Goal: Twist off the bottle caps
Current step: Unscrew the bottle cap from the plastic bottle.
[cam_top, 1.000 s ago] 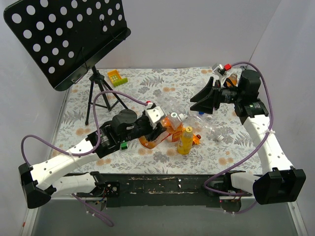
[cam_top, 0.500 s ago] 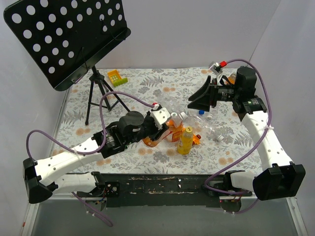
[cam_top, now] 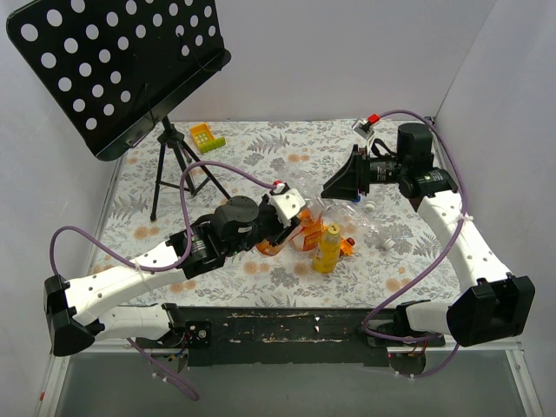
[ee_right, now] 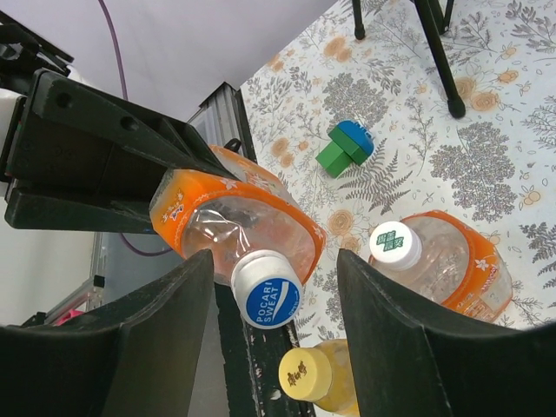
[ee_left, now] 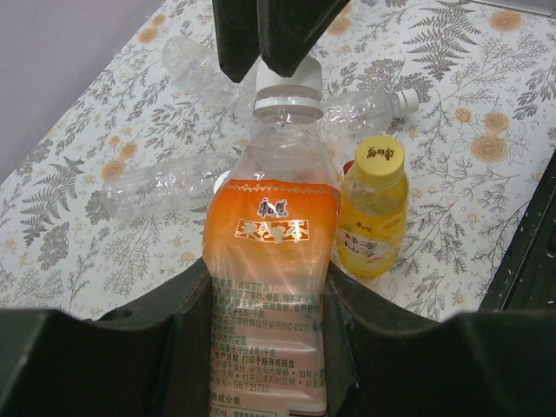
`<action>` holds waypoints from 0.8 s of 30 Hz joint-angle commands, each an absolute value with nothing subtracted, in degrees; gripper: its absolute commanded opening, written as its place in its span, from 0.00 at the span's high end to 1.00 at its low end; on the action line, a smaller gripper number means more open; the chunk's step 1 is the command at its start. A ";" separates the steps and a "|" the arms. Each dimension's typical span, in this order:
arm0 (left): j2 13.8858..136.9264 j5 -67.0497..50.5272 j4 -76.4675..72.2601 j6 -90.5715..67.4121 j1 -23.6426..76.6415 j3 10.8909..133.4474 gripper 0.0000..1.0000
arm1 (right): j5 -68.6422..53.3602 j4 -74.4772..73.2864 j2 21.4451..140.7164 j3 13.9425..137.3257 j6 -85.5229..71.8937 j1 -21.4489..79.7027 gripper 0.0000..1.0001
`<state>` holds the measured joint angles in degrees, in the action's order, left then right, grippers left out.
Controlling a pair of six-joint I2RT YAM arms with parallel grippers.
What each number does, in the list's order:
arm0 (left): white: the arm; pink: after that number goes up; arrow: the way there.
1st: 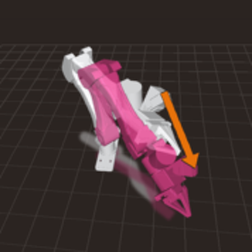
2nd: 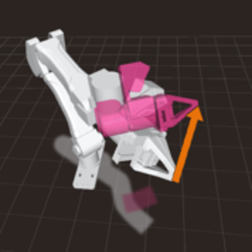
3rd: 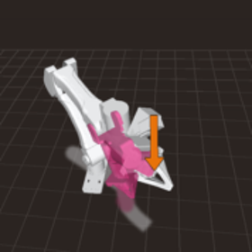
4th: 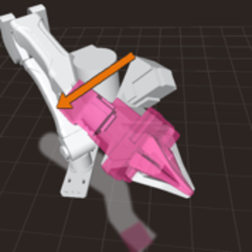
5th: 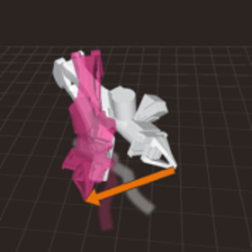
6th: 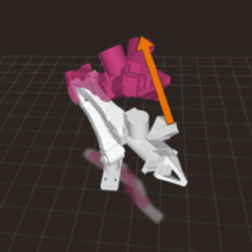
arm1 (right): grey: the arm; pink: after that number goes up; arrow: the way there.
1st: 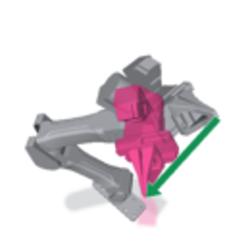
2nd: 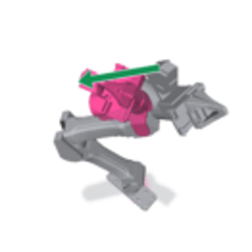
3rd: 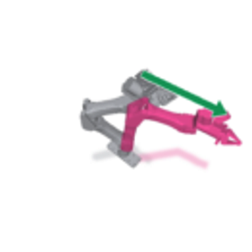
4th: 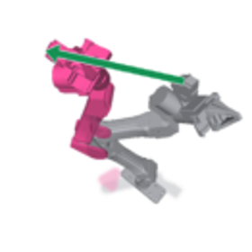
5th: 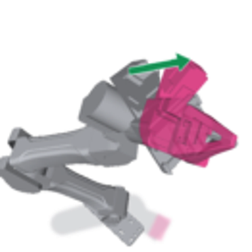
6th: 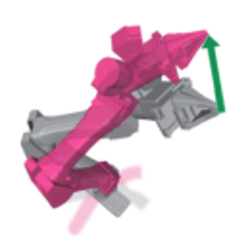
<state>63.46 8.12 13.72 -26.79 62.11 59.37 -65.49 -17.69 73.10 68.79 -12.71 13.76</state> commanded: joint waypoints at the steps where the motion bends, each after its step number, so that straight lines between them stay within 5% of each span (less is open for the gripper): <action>1: 62.58 10.63 10.90 -25.84 62.58 61.26 1.00 | -65.30 -18.54 72.25 68.73 -11.87 14.33 0.35; 9: 62.75 11.16 10.02 -25.75 62.58 60.91 1.00 | -66.62 -18.19 72.33 68.47 -12.65 14.77 0.50; 16: 62.14 10.73 9.76 -25.75 62.67 60.56 1.00 | -70.57 -15.30 71.81 67.68 -12.39 14.94 0.92; 24: 57.48 2.13 12.73 -29.08 61.53 58.27 1.00 | -79.09 -13.09 70.93 68.11 -4.94 15.12 0.99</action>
